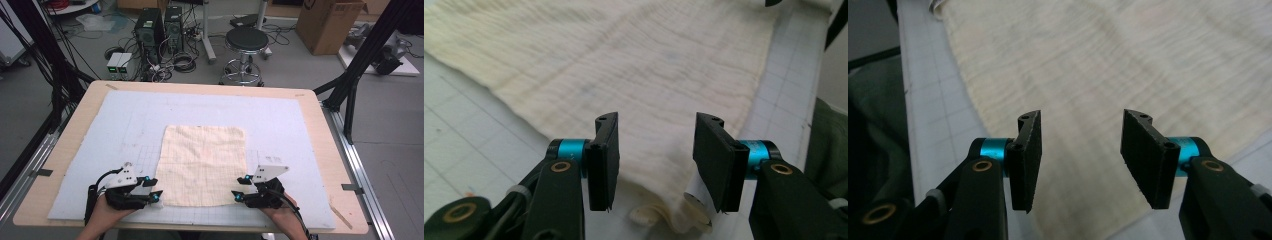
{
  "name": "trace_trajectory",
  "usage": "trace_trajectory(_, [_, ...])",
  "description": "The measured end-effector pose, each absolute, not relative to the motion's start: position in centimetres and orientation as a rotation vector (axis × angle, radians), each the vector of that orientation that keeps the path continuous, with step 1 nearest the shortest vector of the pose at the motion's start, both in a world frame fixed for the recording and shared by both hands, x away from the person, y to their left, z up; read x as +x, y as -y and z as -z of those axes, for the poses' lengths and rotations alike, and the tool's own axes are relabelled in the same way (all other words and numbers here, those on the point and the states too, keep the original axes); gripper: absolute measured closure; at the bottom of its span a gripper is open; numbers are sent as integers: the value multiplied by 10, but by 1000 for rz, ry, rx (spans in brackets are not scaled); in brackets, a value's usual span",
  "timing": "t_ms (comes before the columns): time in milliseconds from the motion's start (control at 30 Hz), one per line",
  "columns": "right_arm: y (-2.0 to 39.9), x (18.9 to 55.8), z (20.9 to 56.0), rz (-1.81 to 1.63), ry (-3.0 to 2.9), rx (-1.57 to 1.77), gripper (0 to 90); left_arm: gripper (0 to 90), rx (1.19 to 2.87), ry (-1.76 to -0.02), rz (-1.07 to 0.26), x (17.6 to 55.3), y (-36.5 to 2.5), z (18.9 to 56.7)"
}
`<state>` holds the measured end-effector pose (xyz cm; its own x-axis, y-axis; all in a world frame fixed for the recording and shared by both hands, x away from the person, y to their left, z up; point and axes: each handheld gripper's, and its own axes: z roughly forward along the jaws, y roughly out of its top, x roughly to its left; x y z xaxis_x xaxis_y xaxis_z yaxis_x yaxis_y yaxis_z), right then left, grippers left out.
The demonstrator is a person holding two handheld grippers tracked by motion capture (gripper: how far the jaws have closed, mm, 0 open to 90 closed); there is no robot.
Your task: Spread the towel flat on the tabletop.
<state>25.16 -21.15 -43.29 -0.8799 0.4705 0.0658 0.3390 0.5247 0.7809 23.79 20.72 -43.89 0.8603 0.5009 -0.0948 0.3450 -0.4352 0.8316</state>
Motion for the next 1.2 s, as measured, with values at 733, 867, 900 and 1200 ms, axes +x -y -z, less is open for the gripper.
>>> trace_trajectory(733, [198, 242, 437, -1221, -2767, 617, 883, 861, 2132, -590, -207, 235, -211, 441])
trace_trajectory(867, [199, 237, 436, -1257, -2772, 615, 883, 861, 2125, -594, -200, 232, -215, 441])
trace_trajectory(900, [199, 236, 436, -1273, -2772, 609, 883, 861, 2128, -590, -200, 231, -216, 440])
trace_trajectory(1200, [203, 234, 433, -1340, -2735, 657, 758, 768, 2085, -607, -194, 227, -219, 439])
